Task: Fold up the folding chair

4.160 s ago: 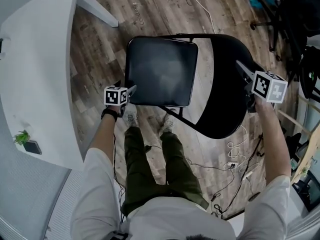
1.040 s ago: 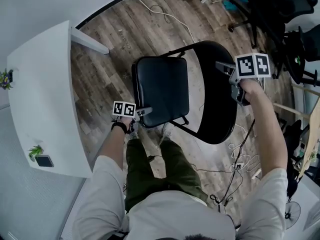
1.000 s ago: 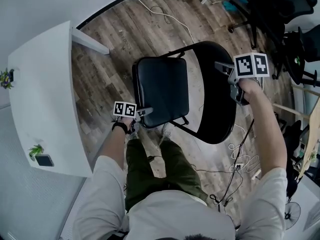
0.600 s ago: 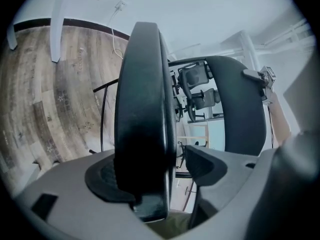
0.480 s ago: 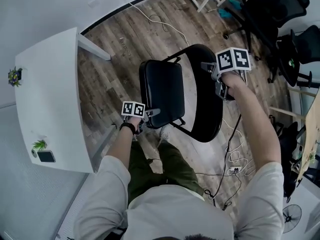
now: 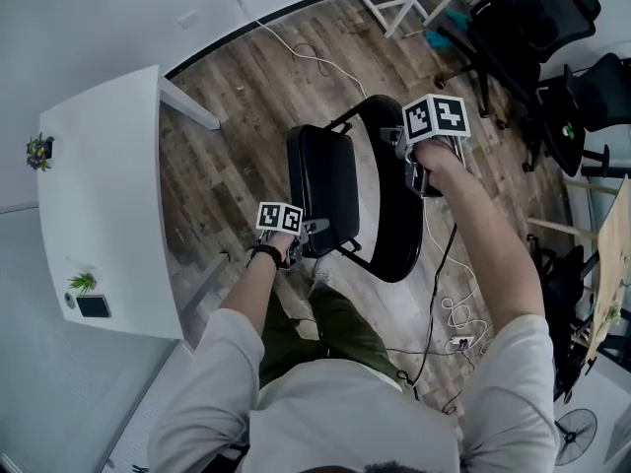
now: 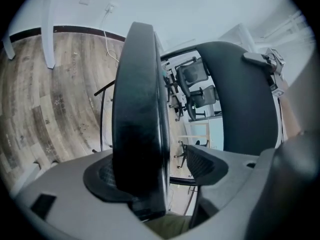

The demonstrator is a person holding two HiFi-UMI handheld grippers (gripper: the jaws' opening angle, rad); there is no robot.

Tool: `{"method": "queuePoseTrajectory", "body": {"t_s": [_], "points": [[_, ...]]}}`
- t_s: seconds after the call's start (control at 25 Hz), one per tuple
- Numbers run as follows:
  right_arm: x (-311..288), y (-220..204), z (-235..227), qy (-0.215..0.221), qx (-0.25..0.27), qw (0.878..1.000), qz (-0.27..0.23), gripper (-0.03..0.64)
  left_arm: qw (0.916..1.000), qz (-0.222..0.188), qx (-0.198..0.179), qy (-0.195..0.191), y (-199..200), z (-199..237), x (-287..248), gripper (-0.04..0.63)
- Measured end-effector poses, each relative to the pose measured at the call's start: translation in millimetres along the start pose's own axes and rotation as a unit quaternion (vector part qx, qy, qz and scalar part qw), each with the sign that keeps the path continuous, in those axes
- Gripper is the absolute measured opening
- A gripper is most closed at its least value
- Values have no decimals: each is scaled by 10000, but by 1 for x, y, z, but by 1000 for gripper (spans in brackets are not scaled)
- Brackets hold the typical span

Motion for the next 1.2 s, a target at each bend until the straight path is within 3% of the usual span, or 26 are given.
{"method": "queuePoseTrajectory", "body": {"t_s": [0.44, 0.84, 1.2], "points": [[5, 3, 18, -247, 38, 9997, 16, 115, 9999, 76, -62, 90, 6, -62, -11, 353], [10, 2, 32, -375, -26, 9993, -36, 130, 9991, 191, -311, -223, 9, -121, -28, 353], [13, 3, 34, -302, -120, 9994, -128, 146, 9982, 191, -428, -387, 12, -143, -38, 347]]}}
Point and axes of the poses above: the fingertips, and each gripper's own axes: x backward along the fingers, z to its left, y out of its top, the point moved 7 cm from there along x, backward along the fingers, and after that the axes turned 12 degrees about y, right-handed, at the moved point
